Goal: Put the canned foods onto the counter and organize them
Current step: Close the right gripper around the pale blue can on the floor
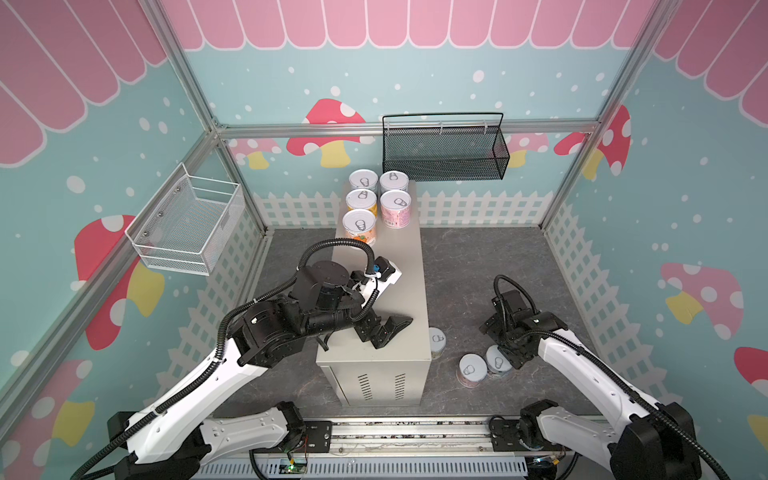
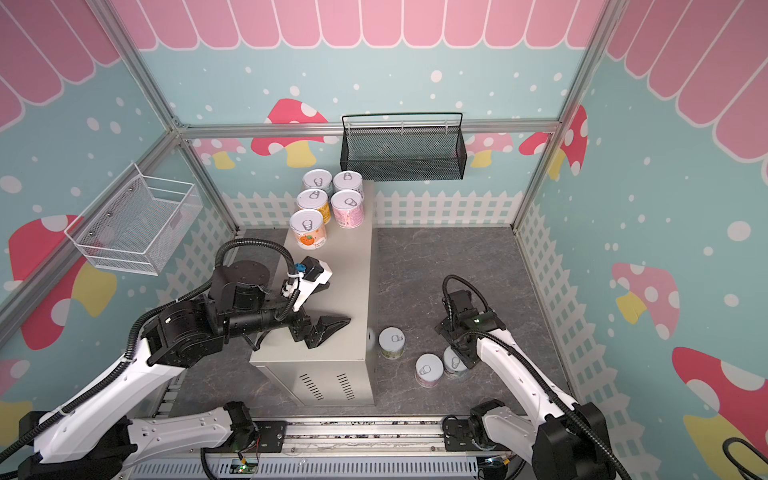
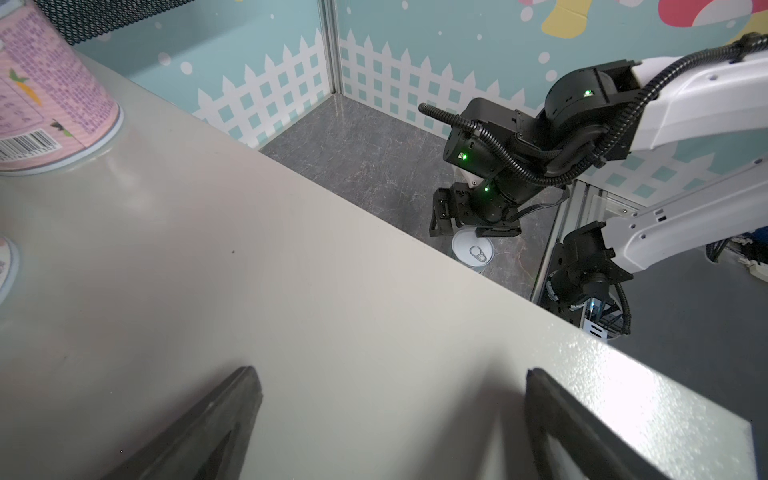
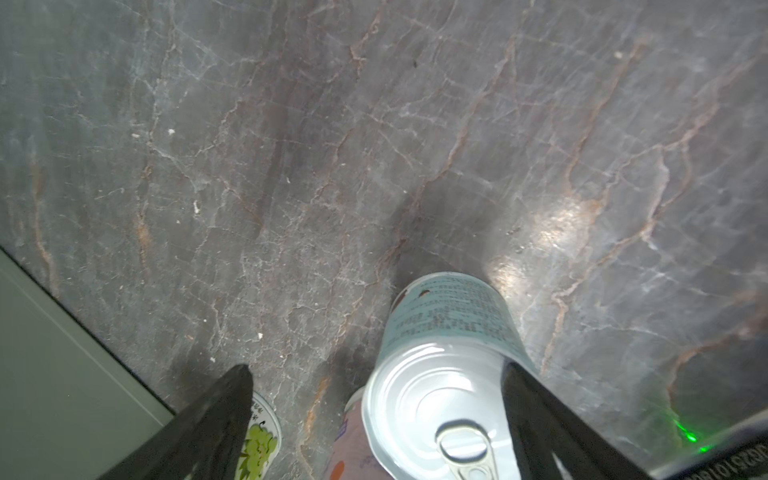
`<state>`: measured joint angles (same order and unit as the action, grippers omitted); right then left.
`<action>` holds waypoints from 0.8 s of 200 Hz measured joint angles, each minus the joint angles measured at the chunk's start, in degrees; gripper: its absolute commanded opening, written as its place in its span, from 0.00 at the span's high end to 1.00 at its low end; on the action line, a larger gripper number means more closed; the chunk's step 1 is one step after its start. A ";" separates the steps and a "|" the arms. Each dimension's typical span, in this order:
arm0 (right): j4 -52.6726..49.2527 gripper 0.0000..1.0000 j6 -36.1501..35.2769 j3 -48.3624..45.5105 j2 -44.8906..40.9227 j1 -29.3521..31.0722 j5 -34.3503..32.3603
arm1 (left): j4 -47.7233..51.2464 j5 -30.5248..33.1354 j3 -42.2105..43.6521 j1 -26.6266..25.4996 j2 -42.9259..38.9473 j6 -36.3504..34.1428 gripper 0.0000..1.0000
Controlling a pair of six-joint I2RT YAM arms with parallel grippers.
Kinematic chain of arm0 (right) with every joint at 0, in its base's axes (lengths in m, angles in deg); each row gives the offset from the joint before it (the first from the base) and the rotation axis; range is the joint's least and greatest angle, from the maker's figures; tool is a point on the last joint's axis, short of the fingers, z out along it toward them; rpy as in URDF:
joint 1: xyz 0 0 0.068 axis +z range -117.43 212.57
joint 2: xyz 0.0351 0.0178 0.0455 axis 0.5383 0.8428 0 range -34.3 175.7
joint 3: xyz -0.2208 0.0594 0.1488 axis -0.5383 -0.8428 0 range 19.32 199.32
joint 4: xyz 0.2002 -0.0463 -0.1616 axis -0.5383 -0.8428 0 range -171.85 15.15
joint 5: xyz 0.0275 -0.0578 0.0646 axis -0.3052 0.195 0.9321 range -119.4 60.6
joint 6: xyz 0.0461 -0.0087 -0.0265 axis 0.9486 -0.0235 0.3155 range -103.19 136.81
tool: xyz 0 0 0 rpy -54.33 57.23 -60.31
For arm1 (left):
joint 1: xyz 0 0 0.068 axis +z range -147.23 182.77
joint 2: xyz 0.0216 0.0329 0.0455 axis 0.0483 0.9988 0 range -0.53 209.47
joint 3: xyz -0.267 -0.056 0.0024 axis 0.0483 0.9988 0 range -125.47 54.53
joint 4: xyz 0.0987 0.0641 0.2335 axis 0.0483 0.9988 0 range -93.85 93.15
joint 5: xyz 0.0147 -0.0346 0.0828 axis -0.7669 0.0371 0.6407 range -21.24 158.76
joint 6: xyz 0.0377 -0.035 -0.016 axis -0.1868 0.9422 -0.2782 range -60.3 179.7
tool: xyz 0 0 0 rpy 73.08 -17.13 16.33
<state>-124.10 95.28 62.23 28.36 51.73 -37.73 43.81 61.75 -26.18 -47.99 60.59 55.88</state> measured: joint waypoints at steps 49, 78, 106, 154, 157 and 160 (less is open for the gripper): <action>-6.10 0.05 0.09 3.54 -2.45 0.00 -2.47 | -0.57 0.37 0.22 0.00 0.00 -0.11 0.01; -8.55 0.04 -1.55 3.78 -0.20 0.00 -1.90 | -1.29 0.70 0.76 0.00 -0.09 -0.13 0.01; -8.09 0.04 -2.69 3.54 0.87 0.00 -0.52 | -2.14 0.96 1.38 0.00 -0.33 -0.13 0.01; -3.04 0.06 -3.74 1.14 3.39 0.02 3.43 | -2.54 1.42 1.95 0.00 -0.76 -0.31 0.01; -2.95 0.06 -3.80 1.14 3.39 0.00 3.45 | -2.58 1.42 1.99 0.00 -0.83 -0.31 0.01; -2.89 0.06 -3.91 1.11 3.37 0.00 3.48 | -2.62 1.44 1.99 0.00 -0.87 -0.33 0.01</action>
<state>-126.99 91.37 63.35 31.72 51.73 -34.26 41.19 63.20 -24.19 -47.99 59.72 55.56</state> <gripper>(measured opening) 0.946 0.991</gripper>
